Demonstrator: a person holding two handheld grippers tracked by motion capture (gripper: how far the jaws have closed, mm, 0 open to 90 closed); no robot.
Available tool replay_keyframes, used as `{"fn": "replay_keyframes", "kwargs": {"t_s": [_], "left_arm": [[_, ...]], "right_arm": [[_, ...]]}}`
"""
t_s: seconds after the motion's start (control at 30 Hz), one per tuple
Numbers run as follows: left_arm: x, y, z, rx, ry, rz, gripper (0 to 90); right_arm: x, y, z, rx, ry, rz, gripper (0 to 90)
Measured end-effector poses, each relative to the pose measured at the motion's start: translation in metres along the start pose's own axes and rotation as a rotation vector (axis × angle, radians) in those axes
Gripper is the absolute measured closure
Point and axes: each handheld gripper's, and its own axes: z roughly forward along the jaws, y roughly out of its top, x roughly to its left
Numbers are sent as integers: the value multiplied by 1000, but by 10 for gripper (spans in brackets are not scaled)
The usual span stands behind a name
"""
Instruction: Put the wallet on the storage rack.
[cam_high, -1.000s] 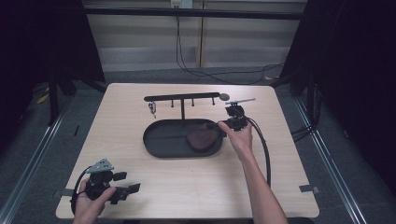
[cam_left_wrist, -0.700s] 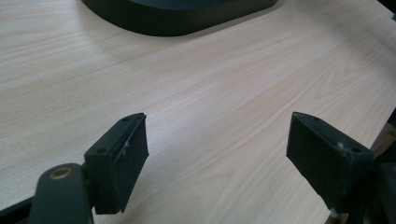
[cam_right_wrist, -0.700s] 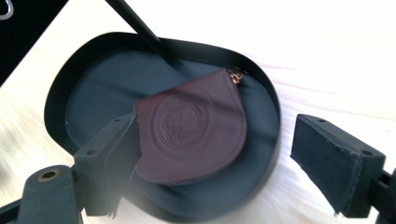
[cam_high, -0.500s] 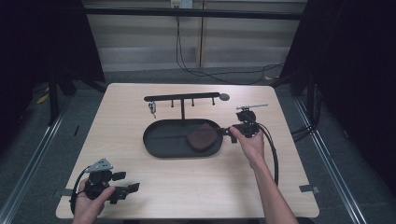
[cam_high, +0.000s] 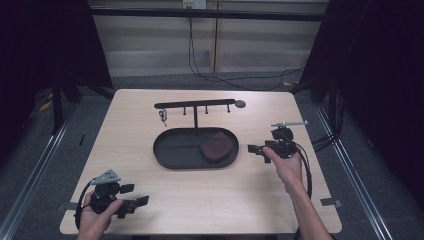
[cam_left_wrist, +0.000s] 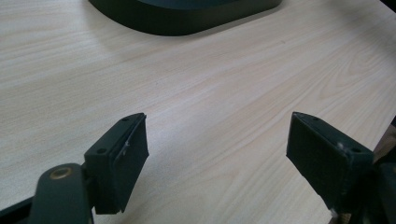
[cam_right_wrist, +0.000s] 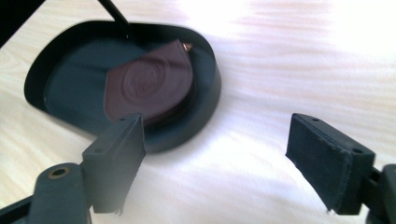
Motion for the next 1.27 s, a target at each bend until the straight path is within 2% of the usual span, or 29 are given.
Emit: {"fn": "replay_keyframes", "kwargs": {"t_s": [0.2, 0.4, 0.7, 0.87, 0.97, 1.2, 1.27], "left_arm": [[0, 0, 0, 1, -1, -6, 206], [0, -1, 1, 1, 10, -8, 206], [0, -1, 1, 2, 9, -6, 206], [0, -1, 0, 2, 10, -5, 206], [0, -1, 1, 4, 13, -11, 206], [-3, 0, 0, 2, -5, 6, 206], [-3, 0, 1, 4, -11, 10, 206]], "right_arm": [[-5, -17, -16, 7, -17, -14, 172], [-3, -36, -30, 11, -39, -41, 174], [-3, -68, -44, 8, -65, -43, 172], [-9, -89, -48, 23, -79, -18, 172], [-13, -102, -50, 3, -87, -5, 172], [-24, -122, -54, 10, -102, 39, 182], [-24, -122, -52, 17, -118, 33, 181]]}}
